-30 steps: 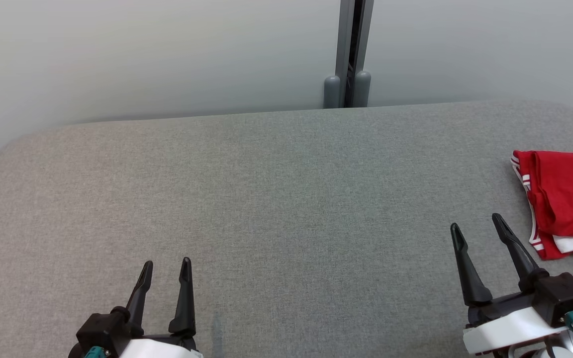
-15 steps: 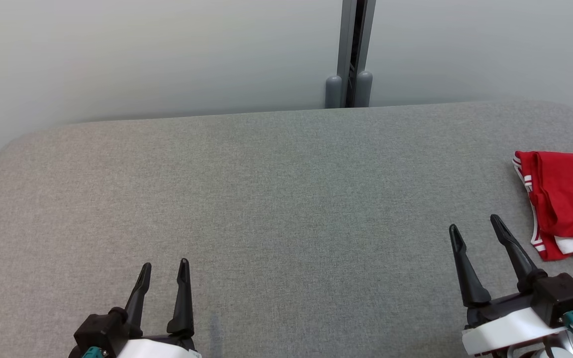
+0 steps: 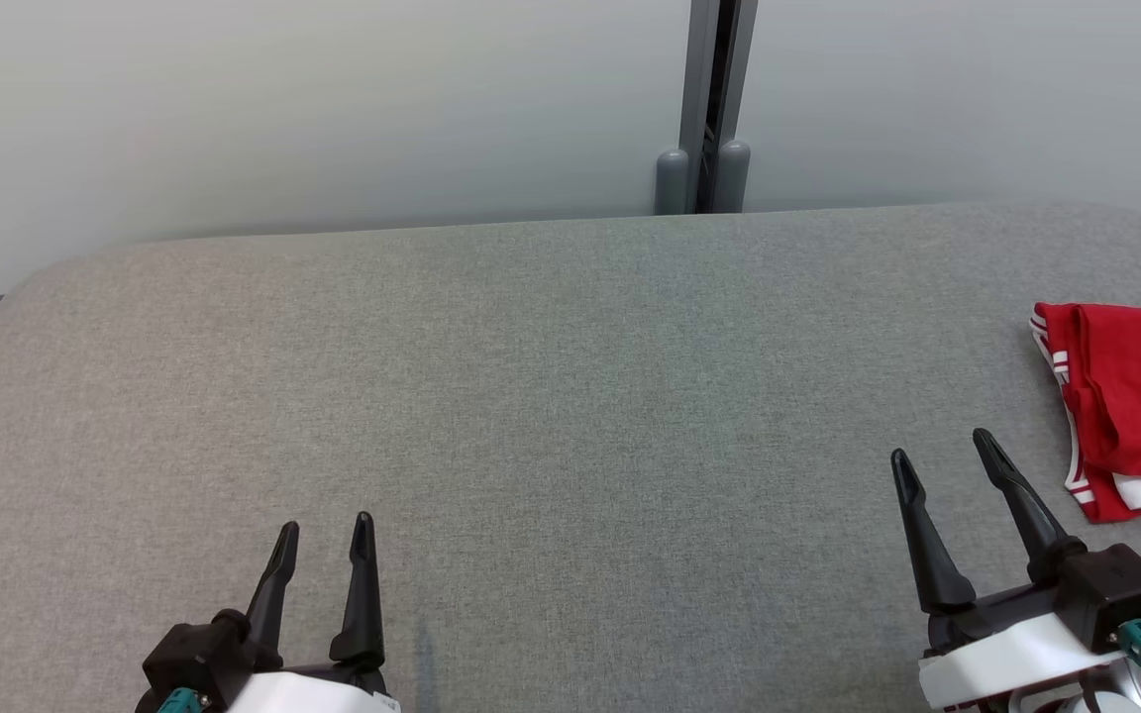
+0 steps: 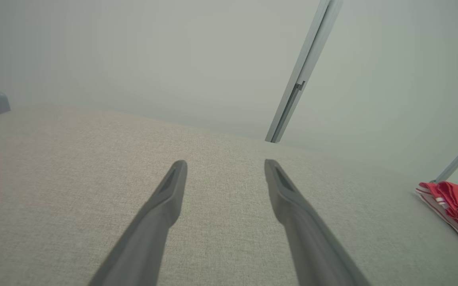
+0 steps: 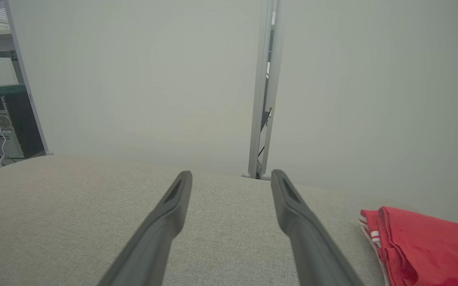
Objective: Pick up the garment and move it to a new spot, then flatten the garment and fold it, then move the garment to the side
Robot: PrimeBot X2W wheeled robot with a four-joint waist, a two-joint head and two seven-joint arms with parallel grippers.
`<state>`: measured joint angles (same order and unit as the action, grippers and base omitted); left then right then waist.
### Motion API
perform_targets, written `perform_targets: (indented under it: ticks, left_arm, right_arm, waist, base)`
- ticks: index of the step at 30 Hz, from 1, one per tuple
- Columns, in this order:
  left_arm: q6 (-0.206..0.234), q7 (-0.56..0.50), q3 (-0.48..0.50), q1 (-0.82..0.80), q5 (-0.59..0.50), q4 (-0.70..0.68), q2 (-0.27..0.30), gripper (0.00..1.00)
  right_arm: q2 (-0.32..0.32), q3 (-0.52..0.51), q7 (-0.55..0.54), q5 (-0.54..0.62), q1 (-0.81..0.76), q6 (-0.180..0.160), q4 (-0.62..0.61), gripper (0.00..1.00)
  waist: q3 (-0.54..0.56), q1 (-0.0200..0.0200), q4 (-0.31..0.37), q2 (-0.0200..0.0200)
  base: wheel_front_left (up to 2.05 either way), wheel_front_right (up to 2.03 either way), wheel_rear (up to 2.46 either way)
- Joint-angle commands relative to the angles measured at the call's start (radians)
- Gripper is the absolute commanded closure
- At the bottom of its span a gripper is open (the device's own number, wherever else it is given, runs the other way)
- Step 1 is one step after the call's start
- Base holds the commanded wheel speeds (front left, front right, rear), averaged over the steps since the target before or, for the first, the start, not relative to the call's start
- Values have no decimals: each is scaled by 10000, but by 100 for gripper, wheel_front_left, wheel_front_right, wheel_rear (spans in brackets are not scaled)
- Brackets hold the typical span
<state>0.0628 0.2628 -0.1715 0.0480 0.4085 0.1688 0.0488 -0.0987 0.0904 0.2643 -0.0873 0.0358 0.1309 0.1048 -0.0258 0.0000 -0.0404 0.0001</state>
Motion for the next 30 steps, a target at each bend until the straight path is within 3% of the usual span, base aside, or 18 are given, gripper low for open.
perform_targets:
  ticks: [1, 9, 10, 14, 30]
  left_arm:
    - [37, -10, 58, -122, 49, 2, 46, 0]
    - [-29, -11, 24, -159, 219, 22, 45, 0]
    - [-8, -2, -10, 6, 187, 31, -2, 100]
    - [-12, -18, -61, 214, 283, 352, -45, 100]
    - [-418, -468, -139, -738, 2955, 968, -30, 100]
  right_arm:
    - [-76, -12, 8, -34, 52, -3, -15, 0]
    - [-151, 43, 8, 72, 113, -3, 73, 0]
    - [-75, 62, 0, 3, 11, 0, 87, 100]
    - [40, 90, -43, -121, -195, 0, 436, 100]
    - [103, -1025, -1155, -3243, 97, 0, 707, 100]
  waist:
    - [-12, 0, -8, -1]
    - [-46, 0, -80, -1]
    - [-45, 0, -79, -1]
    - [-44, 1, -77, -1]
    - [-9, 1, -13, -1]
  base:
    - [0, 0, 0]
    - [0, 0, 0]
    - [0, 0, 0]
    - [0, 0, 0]
    - [0, 0, 0]
